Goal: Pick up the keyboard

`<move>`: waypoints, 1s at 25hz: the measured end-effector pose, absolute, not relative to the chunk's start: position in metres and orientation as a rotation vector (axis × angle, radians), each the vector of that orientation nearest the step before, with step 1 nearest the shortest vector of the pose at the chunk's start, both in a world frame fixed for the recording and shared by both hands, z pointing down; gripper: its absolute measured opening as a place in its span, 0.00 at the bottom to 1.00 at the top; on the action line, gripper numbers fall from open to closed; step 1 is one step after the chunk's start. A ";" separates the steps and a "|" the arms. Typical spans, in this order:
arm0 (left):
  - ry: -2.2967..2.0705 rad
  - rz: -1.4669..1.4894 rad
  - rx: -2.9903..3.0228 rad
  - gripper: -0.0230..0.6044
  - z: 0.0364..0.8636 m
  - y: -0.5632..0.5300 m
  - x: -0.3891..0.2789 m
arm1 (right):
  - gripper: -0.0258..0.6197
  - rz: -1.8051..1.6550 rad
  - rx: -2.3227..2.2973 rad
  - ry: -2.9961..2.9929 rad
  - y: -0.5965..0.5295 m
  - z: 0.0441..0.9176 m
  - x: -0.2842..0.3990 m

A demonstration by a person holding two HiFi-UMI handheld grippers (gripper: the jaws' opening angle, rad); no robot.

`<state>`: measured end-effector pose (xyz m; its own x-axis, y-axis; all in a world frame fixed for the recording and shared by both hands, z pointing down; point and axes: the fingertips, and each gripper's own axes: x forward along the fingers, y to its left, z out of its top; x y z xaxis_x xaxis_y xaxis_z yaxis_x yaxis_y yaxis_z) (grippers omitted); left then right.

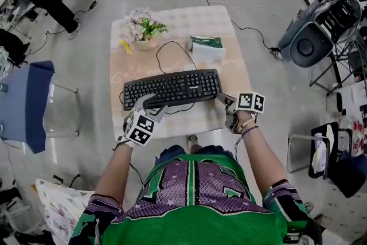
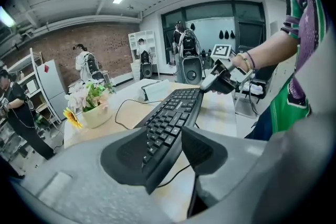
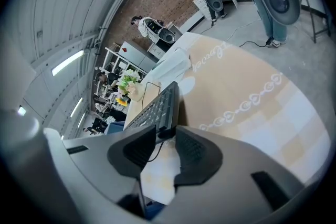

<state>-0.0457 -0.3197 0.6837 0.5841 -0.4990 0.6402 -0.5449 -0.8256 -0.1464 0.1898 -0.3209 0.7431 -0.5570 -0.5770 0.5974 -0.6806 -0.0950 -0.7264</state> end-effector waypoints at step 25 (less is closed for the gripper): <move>-0.773 1.642 2.804 0.41 0.745 -0.331 -0.055 | 0.21 1.802 1.450 -2.059 -0.325 0.722 0.187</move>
<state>-0.0552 -0.3307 0.7455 0.4153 -0.4820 0.7715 -0.2876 -0.8742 -0.3913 0.1874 -0.3248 0.7218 -0.5605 -0.5963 0.5746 -0.6488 -0.1151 -0.7522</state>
